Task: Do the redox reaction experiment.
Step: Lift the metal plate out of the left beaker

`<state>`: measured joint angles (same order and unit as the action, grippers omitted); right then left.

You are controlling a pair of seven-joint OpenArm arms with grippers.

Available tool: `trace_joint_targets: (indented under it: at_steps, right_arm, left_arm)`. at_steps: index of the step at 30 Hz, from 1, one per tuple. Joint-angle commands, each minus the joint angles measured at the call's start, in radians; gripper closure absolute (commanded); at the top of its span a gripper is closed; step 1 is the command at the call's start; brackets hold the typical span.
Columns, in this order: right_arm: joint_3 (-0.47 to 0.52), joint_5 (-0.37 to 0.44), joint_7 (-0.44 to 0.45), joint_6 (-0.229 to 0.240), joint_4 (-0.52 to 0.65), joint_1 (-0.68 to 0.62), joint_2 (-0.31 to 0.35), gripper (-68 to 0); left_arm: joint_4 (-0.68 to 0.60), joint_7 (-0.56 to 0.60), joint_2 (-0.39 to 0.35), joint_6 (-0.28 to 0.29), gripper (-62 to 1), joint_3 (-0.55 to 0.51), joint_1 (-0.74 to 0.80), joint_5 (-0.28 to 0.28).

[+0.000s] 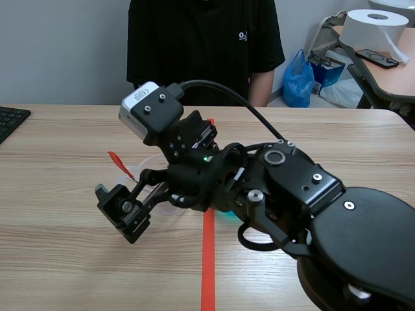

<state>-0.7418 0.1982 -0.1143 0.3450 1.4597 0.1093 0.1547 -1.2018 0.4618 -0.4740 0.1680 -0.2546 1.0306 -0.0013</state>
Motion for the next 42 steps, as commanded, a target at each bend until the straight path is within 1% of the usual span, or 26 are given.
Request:
trace_joint_targets:
  at_steps: [1, 3, 6, 10, 12, 14, 17, 19, 21, 22, 24, 29, 38, 39, 42]
  right_arm:
    - [0.001, 0.006, 0.014, -0.017, 0.018, 0.024, -0.002, -67.9]
    - [0.001, 0.006, 0.014, -0.026, 0.018, 0.029, -0.002, -64.8]
    - [0.001, 0.006, 0.014, -0.055, 0.018, 0.031, -0.002, -57.7]
    - [0.001, 0.006, 0.013, -0.062, 0.018, 0.038, -0.002, -45.3]
    - [0.001, 0.006, 0.011, -0.066, 0.018, 0.040, -0.002, -40.7]
    - [0.002, 0.006, 0.012, -0.069, 0.018, 0.041, -0.002, -36.7]
    - [0.002, 0.006, 0.012, -0.069, 0.018, 0.041, -0.002, -31.0]
    - [0.002, 0.006, 0.018, -0.069, 0.018, 0.042, 0.002, -27.6]
    - [0.003, 0.006, 0.023, -0.080, 0.018, 0.043, 0.003, -25.4]
    - [0.005, 0.006, 0.024, -0.097, 0.018, 0.043, 0.003, -24.3]
    - [0.017, 0.006, 0.035, -0.110, 0.018, 0.043, 0.003, -22.0]
    - [0.057, 0.006, 0.040, -0.110, 0.018, 0.044, 0.003, -13.8]
    - [0.107, 0.006, 0.094, -0.109, 0.018, 0.055, 0.004, -2.0]
    - [0.111, 0.006, 0.102, -0.106, 0.018, 0.058, 0.004, -1.5]
    - [0.115, 0.006, 0.110, -0.078, 0.018, 0.066, 0.010, -1.5]
  left_arm:
    - [0.004, 0.022, -0.003, 0.001, -4.0, 0.008, 0.002, -0.006]
    - [0.020, 0.025, -0.003, 0.002, -4.0, 0.014, -0.001, -0.006]
    - [0.050, 0.052, 0.004, 0.002, -4.0, 0.020, -0.002, 0.001]
    - [0.087, 0.095, 0.026, 0.002, -4.0, 0.020, -0.003, 0.053]
    - [0.101, 0.114, 0.039, 0.002, -4.0, 0.020, -0.003, 0.082]
    - [0.109, 0.134, 0.050, 0.002, -4.0, 0.021, -0.003, 0.104]
    - [0.110, 0.133, 0.067, 0.002, -4.0, 0.021, -0.003, 0.143]
    - [0.110, 0.133, 0.080, 0.003, -4.0, 0.021, -0.003, 0.178]
    - [0.110, 0.133, 0.092, 0.003, -4.0, 0.021, -0.003, 0.208]
    - [0.110, 0.133, 0.095, 0.003, -4.0, 0.021, -0.003, 0.216]
    - [0.109, 0.134, 0.097, 0.003, -4.0, 0.021, -0.003, 0.216]
    - [0.110, 0.122, 0.096, 0.003, -4.0, 0.021, -0.019, 0.216]
    - [0.110, 0.122, 0.096, 0.003, -4.0, 0.021, -0.026, 0.216]
    - [0.110, 0.122, 0.096, 0.003, -4.0, 0.021, -0.026, 0.216]
    - [0.110, 0.122, 0.096, 0.003, -4.0, 0.021, -0.026, 0.216]
